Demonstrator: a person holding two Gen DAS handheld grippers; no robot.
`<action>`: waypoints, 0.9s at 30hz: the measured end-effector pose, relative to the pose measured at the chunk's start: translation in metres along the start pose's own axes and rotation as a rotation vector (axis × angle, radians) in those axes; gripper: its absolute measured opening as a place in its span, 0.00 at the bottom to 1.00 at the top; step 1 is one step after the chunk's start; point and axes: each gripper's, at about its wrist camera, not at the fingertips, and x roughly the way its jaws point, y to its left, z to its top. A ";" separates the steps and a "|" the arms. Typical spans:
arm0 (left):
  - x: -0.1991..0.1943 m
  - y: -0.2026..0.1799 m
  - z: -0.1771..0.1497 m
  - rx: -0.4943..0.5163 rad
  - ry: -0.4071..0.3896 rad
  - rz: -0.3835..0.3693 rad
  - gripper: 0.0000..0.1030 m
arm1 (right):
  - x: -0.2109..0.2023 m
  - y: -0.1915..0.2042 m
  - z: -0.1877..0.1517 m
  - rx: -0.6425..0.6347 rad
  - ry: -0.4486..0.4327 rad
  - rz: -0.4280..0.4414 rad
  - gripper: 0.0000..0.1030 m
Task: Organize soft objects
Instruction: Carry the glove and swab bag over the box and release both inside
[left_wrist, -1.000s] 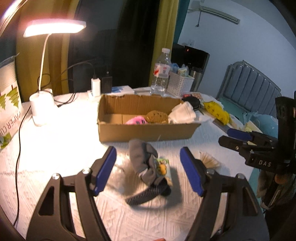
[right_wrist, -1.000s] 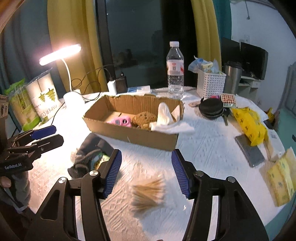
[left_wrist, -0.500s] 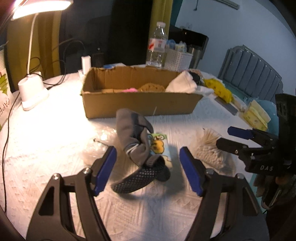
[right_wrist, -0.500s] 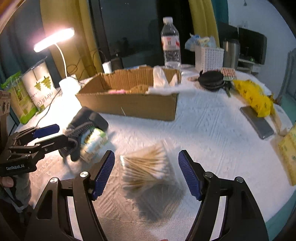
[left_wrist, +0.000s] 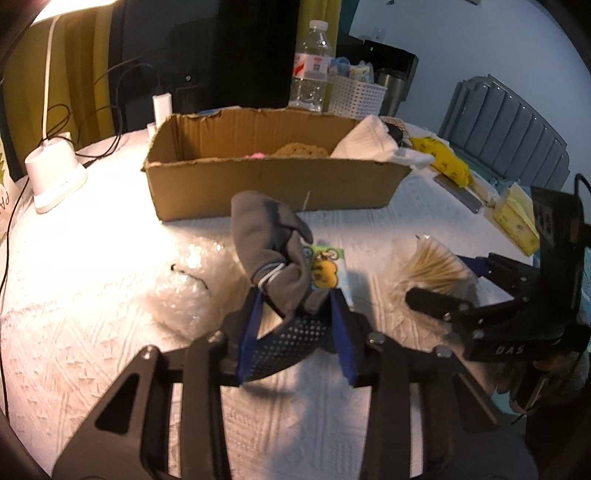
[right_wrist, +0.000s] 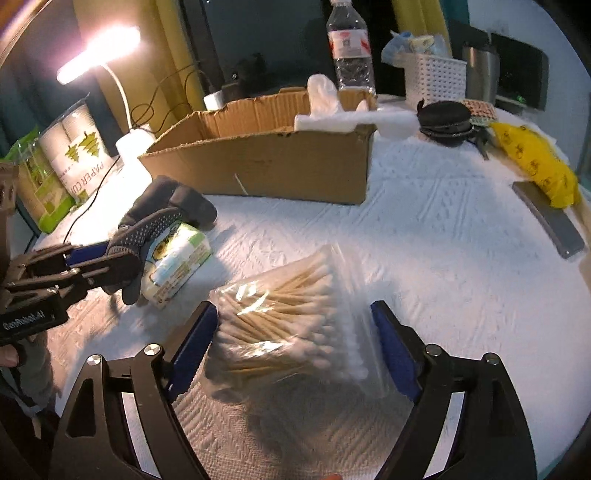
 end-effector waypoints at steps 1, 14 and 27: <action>-0.002 -0.001 0.001 0.000 -0.007 -0.001 0.36 | 0.001 0.000 0.001 0.000 0.005 -0.001 0.84; -0.041 -0.007 0.019 0.004 -0.109 -0.017 0.36 | -0.024 0.001 0.011 -0.013 -0.045 0.020 0.69; -0.062 0.011 0.043 -0.003 -0.185 0.000 0.36 | -0.058 0.006 0.044 -0.027 -0.138 0.028 0.69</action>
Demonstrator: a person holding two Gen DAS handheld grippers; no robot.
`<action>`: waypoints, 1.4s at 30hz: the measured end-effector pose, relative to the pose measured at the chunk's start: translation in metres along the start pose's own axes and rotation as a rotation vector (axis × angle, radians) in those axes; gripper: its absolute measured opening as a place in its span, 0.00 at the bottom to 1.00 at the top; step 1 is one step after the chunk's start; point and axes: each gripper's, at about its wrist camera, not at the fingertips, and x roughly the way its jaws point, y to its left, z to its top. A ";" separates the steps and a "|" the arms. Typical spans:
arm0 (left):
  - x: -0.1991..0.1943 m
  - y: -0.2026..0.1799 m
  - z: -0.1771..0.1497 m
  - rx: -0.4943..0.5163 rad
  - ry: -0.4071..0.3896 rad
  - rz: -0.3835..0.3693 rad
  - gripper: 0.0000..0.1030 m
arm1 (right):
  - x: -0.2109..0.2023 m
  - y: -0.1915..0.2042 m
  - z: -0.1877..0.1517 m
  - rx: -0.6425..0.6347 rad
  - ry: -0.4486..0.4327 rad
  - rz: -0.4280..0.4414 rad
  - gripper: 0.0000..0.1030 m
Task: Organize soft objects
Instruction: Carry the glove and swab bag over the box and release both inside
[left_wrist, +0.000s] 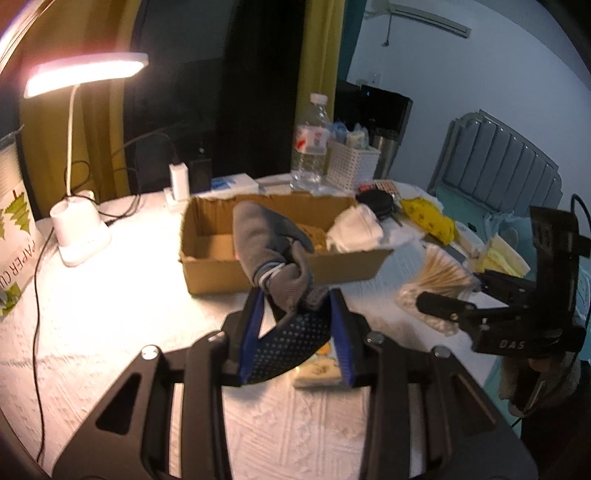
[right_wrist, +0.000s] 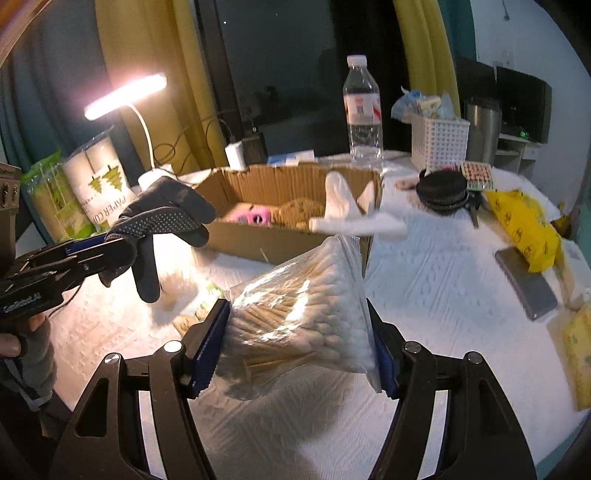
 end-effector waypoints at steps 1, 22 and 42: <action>-0.001 0.003 0.003 -0.001 -0.007 0.003 0.36 | -0.002 0.000 0.004 0.000 -0.007 0.001 0.69; 0.022 0.053 0.047 -0.018 -0.069 0.026 0.36 | 0.032 0.015 0.075 -0.033 -0.048 0.031 0.69; 0.090 0.067 0.052 -0.052 0.033 0.003 0.57 | 0.105 0.016 0.104 -0.009 -0.002 0.068 0.69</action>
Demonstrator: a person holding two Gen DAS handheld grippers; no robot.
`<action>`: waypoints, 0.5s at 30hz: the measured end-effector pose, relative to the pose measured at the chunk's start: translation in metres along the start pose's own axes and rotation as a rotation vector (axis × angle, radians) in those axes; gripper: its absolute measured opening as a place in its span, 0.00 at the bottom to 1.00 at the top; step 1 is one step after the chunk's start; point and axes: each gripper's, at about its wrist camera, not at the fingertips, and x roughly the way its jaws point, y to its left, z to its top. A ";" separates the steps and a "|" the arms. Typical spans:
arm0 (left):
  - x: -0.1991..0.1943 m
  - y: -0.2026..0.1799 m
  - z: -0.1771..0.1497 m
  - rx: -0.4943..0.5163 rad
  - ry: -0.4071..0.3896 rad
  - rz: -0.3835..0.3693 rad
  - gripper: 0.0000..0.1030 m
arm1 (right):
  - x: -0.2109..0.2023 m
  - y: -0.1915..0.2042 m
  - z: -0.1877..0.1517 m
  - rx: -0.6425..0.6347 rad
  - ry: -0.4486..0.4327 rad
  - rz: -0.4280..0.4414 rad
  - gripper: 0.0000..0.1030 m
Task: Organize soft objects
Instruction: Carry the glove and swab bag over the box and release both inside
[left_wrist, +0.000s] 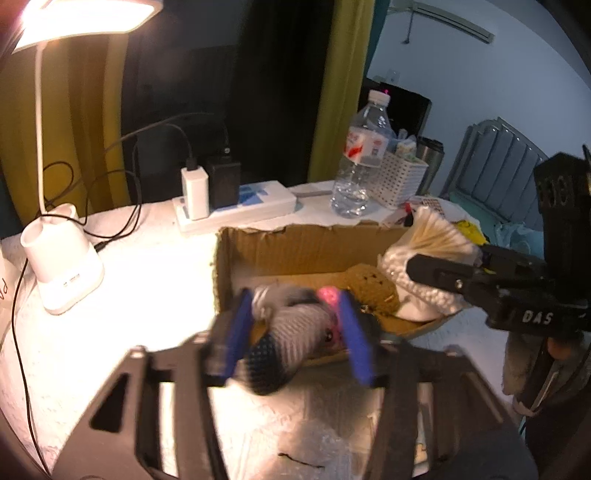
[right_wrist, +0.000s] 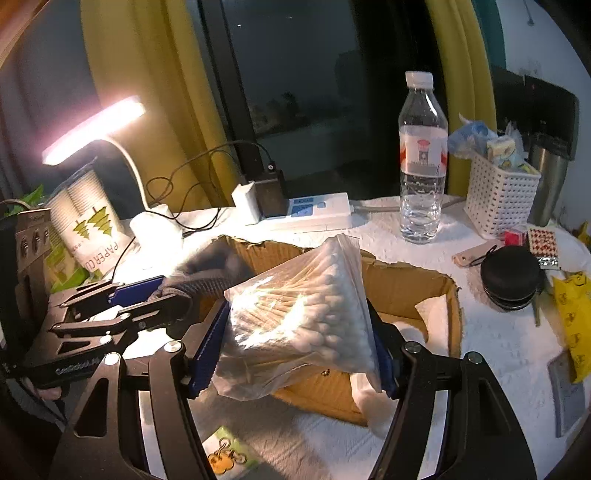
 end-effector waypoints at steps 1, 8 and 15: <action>-0.001 0.001 0.000 -0.007 -0.002 -0.001 0.63 | 0.003 -0.001 0.000 0.005 0.001 0.000 0.69; -0.010 -0.001 -0.001 0.004 -0.017 0.027 0.64 | 0.005 0.002 -0.001 -0.003 0.001 -0.007 0.75; -0.033 -0.006 -0.003 0.003 -0.059 0.039 0.72 | -0.016 0.005 -0.004 -0.012 -0.036 -0.021 0.77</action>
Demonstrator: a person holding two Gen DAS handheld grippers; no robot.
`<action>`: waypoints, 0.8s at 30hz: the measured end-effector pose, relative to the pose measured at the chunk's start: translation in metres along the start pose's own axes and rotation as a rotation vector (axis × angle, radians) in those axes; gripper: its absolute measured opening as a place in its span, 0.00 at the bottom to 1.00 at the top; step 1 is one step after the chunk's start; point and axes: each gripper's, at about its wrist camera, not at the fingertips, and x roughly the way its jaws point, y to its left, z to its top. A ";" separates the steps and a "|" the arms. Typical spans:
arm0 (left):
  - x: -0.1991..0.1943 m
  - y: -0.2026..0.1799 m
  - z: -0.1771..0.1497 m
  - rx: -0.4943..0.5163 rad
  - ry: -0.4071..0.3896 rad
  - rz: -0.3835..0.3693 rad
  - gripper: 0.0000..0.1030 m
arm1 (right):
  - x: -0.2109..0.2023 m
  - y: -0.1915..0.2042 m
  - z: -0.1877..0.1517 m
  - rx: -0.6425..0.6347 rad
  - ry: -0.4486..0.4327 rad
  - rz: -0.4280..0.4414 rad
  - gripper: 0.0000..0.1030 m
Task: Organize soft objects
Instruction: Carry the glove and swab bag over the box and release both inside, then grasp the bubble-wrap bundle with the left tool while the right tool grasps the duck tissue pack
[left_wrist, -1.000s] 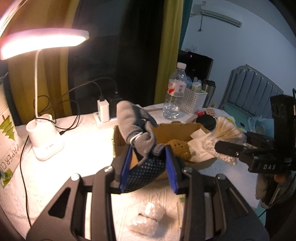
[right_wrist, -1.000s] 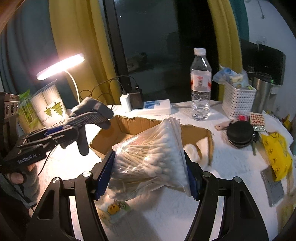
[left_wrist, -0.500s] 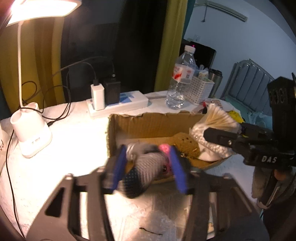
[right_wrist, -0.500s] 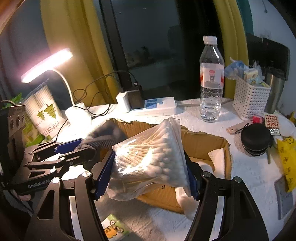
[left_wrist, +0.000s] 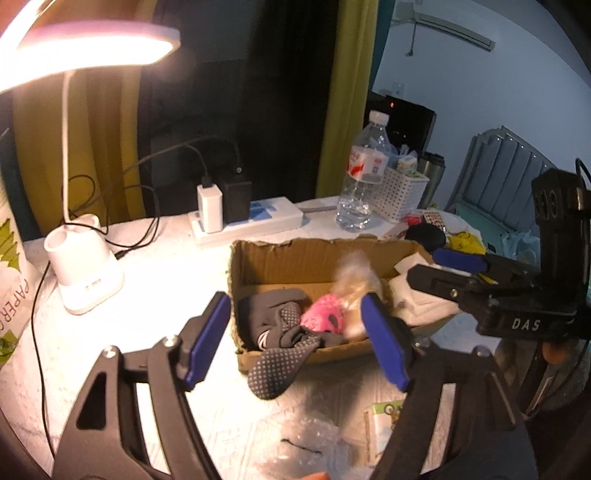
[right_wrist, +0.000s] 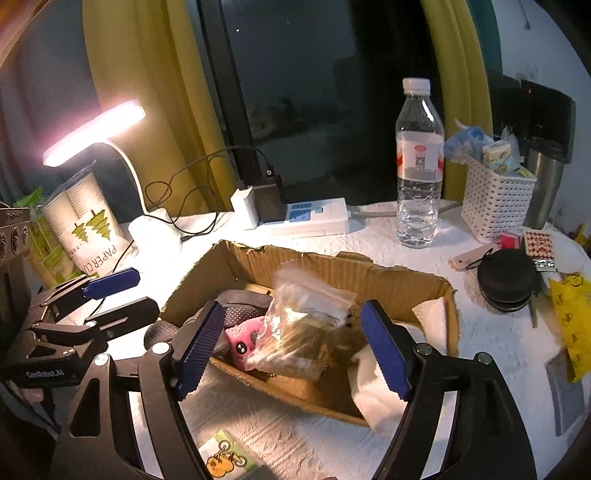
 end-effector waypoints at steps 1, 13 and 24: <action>-0.003 -0.001 -0.001 0.000 -0.003 0.001 0.72 | -0.004 0.001 -0.001 -0.002 -0.004 -0.002 0.78; -0.041 -0.013 -0.021 0.006 -0.036 0.004 0.73 | -0.043 0.018 -0.025 -0.023 -0.027 -0.018 0.78; -0.048 -0.014 -0.056 0.008 -0.002 -0.002 0.73 | -0.050 0.030 -0.060 -0.012 0.013 -0.032 0.78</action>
